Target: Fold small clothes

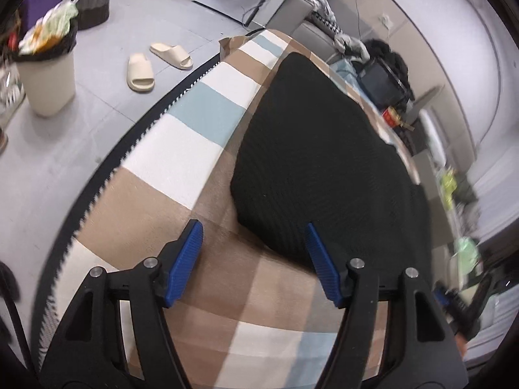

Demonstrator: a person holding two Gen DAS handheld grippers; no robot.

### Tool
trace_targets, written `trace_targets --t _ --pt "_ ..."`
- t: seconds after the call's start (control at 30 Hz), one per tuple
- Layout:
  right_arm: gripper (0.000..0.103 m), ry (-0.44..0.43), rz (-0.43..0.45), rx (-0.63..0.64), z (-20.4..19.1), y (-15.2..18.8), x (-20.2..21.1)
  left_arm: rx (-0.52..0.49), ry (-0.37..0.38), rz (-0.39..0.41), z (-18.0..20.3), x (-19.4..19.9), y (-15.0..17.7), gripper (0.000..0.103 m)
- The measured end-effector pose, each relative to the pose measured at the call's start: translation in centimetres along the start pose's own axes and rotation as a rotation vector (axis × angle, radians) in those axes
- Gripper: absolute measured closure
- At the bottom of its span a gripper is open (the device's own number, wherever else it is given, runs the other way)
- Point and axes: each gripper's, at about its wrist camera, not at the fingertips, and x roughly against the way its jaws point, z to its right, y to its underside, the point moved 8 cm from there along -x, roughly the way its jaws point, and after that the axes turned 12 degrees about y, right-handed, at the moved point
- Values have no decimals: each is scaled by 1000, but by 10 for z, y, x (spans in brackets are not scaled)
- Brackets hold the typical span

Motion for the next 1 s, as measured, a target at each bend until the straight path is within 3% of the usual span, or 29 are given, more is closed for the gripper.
trace_targets --t 0.17,0.3,0.33,0.4,0.43,0.47,0.57,0.67,0.77,0.9,1.0 --pt "33 -136 -65 -113 2 17 -5 35 44 0 5 -17 6 40" --pt "33 -187 -79 -144 -5 24 -8 37 68 8 14 -33 2 40" --pt "33 -182 -71 -128 -9 24 -9 42 69 14 15 -38 1 43" --pt "33 -168 -58 -108 -17 21 -14 51 41 53 14 -44 -5 58" --pt "34 -154 -55 -100 -22 20 -19 60 22 65 12 -47 -6 74" --pt "38 -121 -31 -85 -26 17 -20 65 18 70 10 -49 -7 81" --pt "64 -79 -12 -49 -34 12 -26 63 34 91 12 -50 -6 87" --pt "79 -86 13 -49 -36 9 -27 21 25 90 17 -47 -1 88" --pt "85 -84 23 -40 -31 14 -23 -22 12 80 21 -41 8 89" --pt "85 -100 6 -42 -20 26 -22 -57 0 51 20 -33 18 87" --pt "77 -102 20 -56 -10 28 -15 -41 -16 41 15 -25 17 76"
